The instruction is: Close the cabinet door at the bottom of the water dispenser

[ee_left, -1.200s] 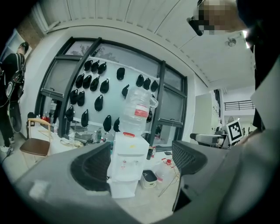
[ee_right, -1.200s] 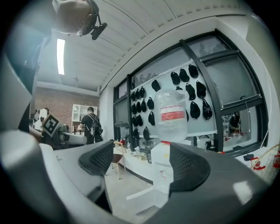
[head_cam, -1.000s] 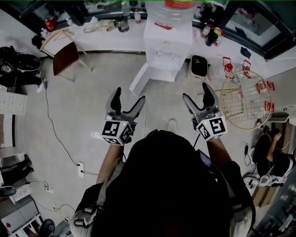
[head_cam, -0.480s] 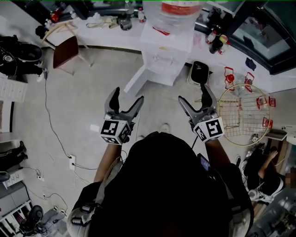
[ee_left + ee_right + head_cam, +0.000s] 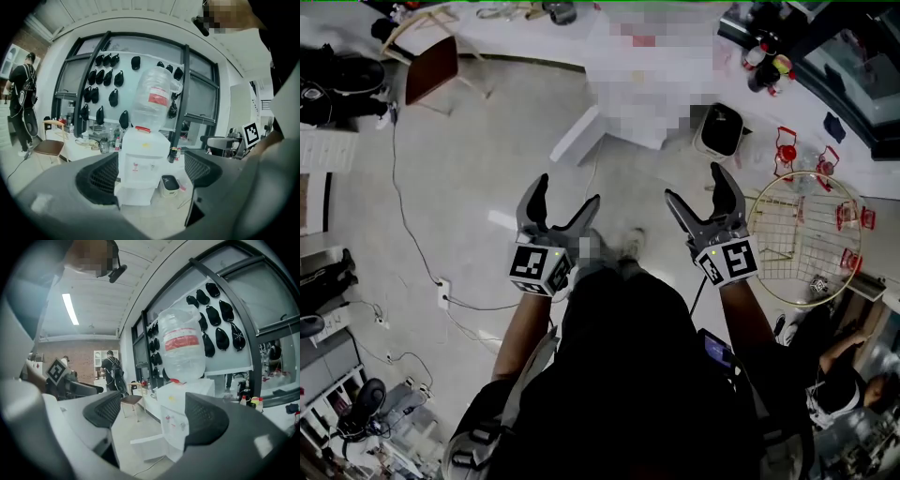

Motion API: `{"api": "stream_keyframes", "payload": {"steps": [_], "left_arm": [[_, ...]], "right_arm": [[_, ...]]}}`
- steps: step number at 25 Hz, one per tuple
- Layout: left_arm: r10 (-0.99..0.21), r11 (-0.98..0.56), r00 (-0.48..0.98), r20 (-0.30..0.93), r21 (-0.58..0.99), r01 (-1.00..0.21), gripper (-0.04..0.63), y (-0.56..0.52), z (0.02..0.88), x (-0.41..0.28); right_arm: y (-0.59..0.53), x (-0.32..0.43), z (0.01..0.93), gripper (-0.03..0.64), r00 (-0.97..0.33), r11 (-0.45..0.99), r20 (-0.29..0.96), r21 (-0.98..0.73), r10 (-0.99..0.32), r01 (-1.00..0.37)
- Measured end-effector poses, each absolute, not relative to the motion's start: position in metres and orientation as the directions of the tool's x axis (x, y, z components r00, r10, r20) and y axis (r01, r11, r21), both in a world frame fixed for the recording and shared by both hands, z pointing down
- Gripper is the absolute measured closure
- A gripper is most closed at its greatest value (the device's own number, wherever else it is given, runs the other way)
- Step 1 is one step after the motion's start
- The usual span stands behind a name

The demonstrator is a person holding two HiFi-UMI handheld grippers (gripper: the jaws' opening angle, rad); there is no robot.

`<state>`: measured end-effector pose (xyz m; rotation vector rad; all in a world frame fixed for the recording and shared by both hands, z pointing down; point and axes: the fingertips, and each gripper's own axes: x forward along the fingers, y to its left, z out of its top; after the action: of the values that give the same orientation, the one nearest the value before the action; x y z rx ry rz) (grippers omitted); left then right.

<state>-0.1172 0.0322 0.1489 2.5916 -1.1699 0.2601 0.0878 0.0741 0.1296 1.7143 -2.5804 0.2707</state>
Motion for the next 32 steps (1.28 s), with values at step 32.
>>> {"api": "stream_keyframes", "payload": {"steps": [32], "left_arm": [[-0.601,-0.471,0.561,0.569,0.315,-0.824,0.149,-0.049,0.497,-0.21]], "right_arm": [[-0.038,-0.022,0.44,0.233,-0.466,0.413,0.438,-0.215,-0.769,-0.885]]}}
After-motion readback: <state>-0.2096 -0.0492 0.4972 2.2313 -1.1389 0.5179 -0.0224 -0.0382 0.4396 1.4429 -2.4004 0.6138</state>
